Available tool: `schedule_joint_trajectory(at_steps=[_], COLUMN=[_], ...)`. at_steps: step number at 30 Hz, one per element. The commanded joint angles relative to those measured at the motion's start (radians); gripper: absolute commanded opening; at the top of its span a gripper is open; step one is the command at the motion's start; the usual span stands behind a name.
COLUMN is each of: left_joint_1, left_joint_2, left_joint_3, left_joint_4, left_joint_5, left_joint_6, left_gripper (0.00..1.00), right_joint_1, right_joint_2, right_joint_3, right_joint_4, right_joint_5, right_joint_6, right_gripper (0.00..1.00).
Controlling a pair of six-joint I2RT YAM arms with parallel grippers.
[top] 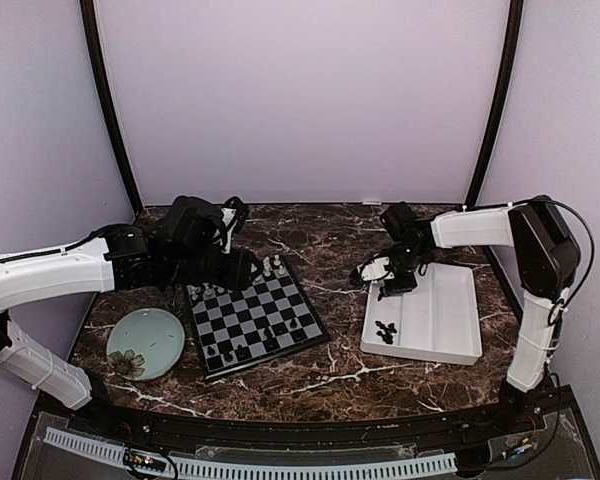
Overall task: Set up the chess pieces on the board
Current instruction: Pick up the chess pile from the storage box.
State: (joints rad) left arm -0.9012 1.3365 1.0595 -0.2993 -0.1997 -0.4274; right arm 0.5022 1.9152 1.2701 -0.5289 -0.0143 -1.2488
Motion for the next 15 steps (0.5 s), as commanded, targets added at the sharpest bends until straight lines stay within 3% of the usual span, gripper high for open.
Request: schedule_joint_trajectory(at_steps=[1, 9, 15], left_joint_1=[0.005, 0.004, 0.004], left_joint_2=[-0.022, -0.026, -0.025], left_joint_3=[-0.008, -0.025, -0.032], left_joint_4=[0.029, 0.035, 0.041], left_joint_5=[-0.001, 0.0, 0.006], left_joint_6=[-0.009, -0.024, -0.027], left_gripper=[0.47, 0.47, 0.47], right_joint_1=[0.013, 0.003, -0.001], right_joint_2=[0.035, 0.129, 0.148], right_joint_3=[0.007, 0.112, 0.119], right_joint_4=[-0.052, -0.268, -0.33], right_joint_5=[-0.022, -0.051, -0.052], right_joint_6=[-0.009, -0.01, 0.002], right_gripper=[0.55, 0.45, 0.42])
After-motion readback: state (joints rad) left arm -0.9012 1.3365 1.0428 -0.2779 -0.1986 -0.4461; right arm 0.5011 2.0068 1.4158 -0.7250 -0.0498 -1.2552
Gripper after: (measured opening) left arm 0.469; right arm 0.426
